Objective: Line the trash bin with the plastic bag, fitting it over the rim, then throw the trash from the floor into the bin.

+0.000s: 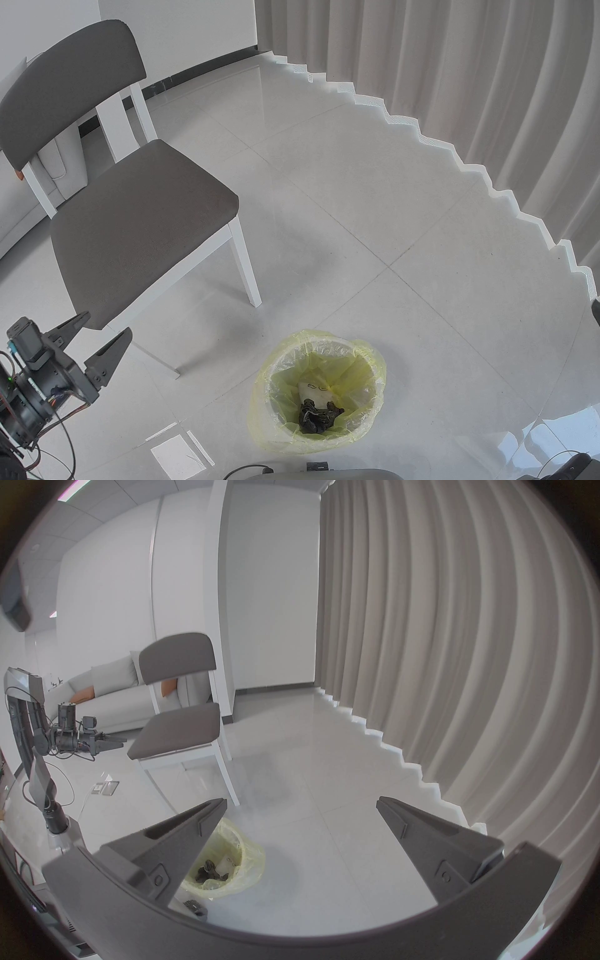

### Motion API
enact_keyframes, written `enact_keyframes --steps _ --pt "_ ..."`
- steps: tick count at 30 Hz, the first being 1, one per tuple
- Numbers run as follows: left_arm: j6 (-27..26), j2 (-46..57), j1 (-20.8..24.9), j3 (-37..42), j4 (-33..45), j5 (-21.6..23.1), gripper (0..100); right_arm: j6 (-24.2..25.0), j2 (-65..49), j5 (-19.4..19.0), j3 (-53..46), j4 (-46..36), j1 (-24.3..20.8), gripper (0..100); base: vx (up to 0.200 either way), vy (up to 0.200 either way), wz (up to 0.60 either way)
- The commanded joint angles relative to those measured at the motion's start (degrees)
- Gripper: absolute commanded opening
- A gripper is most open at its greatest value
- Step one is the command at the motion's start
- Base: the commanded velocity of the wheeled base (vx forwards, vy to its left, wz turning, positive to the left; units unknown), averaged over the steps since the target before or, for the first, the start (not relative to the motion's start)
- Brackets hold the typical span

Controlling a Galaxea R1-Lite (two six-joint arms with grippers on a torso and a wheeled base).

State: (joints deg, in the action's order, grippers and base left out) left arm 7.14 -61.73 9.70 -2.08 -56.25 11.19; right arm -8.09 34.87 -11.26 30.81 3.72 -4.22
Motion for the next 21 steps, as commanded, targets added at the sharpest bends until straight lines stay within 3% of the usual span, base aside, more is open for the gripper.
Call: enact_keyframes --steps 1,4,7,13,16,21 --pt "-0.1 49.8 -9.8 -9.0 45.0 3.8 100 4.6 -34.9 1.2 -19.8 -2.1 4.1 100 0.0 0.0 0.0" --pt "-0.2 57.8 -10.1 -11.1 54.9 5.9 100 4.9 -34.9 0.6 -24.9 3.6 4.1 100 0.0 0.0 0.0" --pt "-0.8 61.7 -9.8 -13.1 63.8 5.0 100 5.5 -34.9 -0.3 -30.1 7.4 4.1 100 0.0 0.0 0.0" --pt "-1.4 61.7 -9.8 -12.2 63.7 1.5 100 7.7 -34.9 0.2 -30.8 7.0 4.1 100 0.0 0.0 0.0" --pt "-5.6 61.7 -9.8 -7.6 63.5 -2.0 100 7.2 -34.9 0.3 -30.8 4.4 4.1 100 0.0 0.0 0.0" --pt "-5.9 61.6 -9.8 -1.8 63.0 -6.5 100 6.4 -34.9 0.5 -30.8 -0.3 4.1 100 0.0 0.0 0.0"
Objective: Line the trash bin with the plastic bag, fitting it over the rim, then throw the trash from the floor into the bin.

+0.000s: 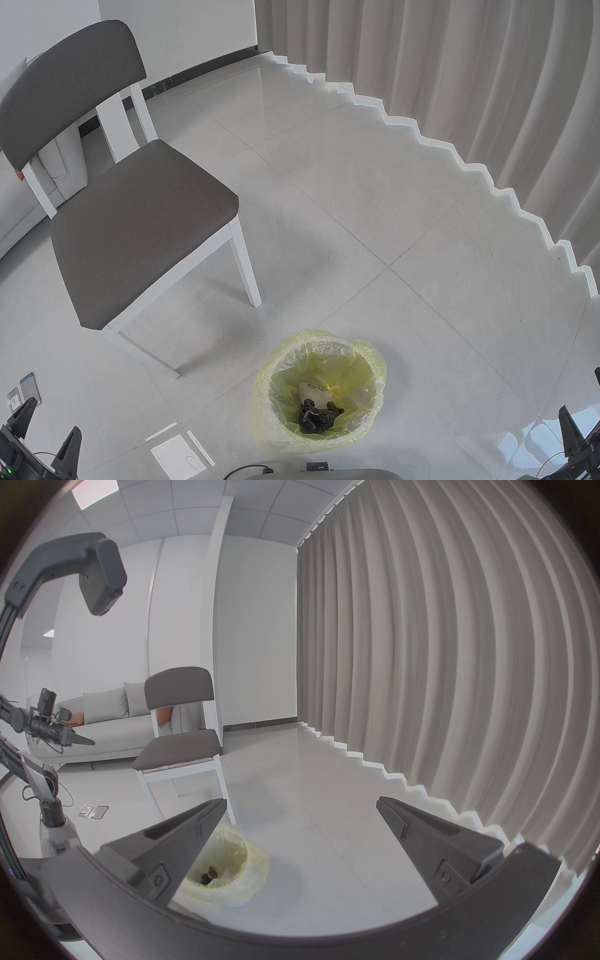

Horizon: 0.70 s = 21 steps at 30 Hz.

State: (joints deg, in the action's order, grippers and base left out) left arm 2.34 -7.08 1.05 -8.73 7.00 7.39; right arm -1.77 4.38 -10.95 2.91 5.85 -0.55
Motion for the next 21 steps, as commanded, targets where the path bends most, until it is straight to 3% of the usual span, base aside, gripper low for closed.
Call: enact_keyframes --steps 1,7,11,21 --pt "-1.1 7.0 -1.0 5.1 -1.3 -3.1 100 0.1 -4.4 0.3 -2.9 -2.3 0.5 100 0.0 0.0 0.0" --pt "-2.2 6.6 -1.0 7.8 -4.6 -6.8 100 -0.2 -4.4 1.4 -2.9 -2.4 0.5 100 0.0 0.0 0.0" --pt "-2.2 6.8 -1.0 8.0 -5.2 -7.5 100 -3.0 -4.4 10.3 -2.9 -4.6 0.5 100 0.0 0.0 0.0" --pt "-1.6 6.8 -1.0 8.2 -5.8 -7.8 100 0.5 -4.4 10.3 -2.9 -5.7 0.5 100 0.0 0.0 0.0"
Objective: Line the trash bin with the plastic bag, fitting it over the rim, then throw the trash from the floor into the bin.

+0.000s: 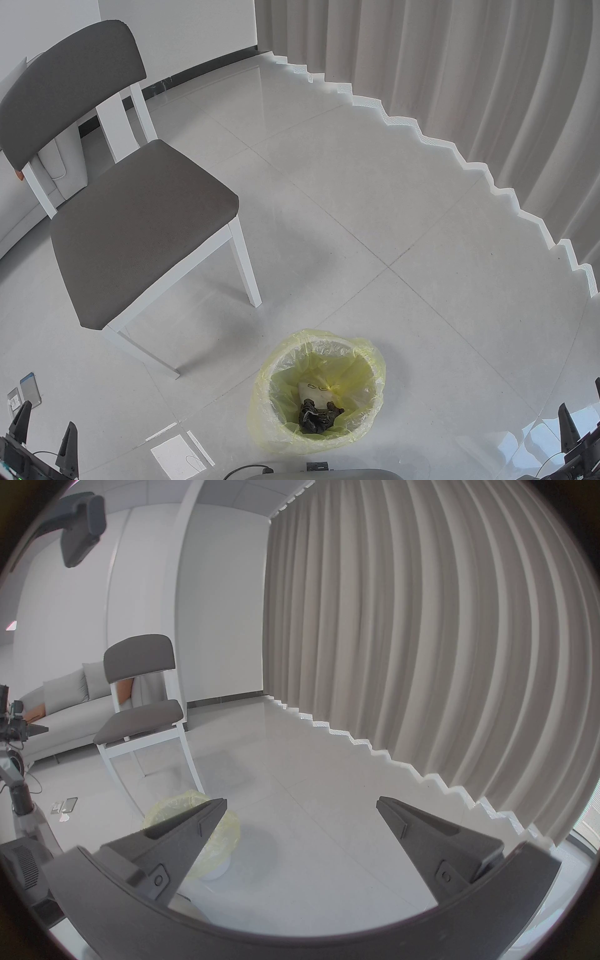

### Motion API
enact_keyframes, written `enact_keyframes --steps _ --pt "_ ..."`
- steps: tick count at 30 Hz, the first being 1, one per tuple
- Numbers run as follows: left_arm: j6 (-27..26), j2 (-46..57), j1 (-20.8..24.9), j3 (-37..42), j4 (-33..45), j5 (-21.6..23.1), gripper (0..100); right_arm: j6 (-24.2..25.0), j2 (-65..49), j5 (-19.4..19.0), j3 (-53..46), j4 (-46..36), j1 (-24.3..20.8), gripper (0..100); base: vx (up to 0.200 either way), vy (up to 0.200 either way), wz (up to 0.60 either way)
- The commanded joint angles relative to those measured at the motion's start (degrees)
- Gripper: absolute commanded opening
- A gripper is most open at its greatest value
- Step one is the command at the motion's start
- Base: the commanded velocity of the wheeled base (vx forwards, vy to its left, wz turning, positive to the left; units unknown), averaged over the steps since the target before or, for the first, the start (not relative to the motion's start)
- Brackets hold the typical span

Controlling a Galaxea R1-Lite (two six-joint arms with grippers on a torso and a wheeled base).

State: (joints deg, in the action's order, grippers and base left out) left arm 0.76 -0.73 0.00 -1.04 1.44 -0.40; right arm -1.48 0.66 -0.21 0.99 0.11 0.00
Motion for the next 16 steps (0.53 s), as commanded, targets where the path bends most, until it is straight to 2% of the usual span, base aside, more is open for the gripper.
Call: enact_keyframes --steps 1,16 --pt "-0.1 0.6 -0.1 0.5 -0.2 0.0 100 0.4 -0.6 -0.4 -1.0 0.2 0.0 100 0.0 0.0 0.0" --pt "-0.5 0.6 0.0 0.5 -0.2 0.1 100 2.3 -0.7 0.4 -1.0 0.2 0.0 100 0.0 0.0 0.0"
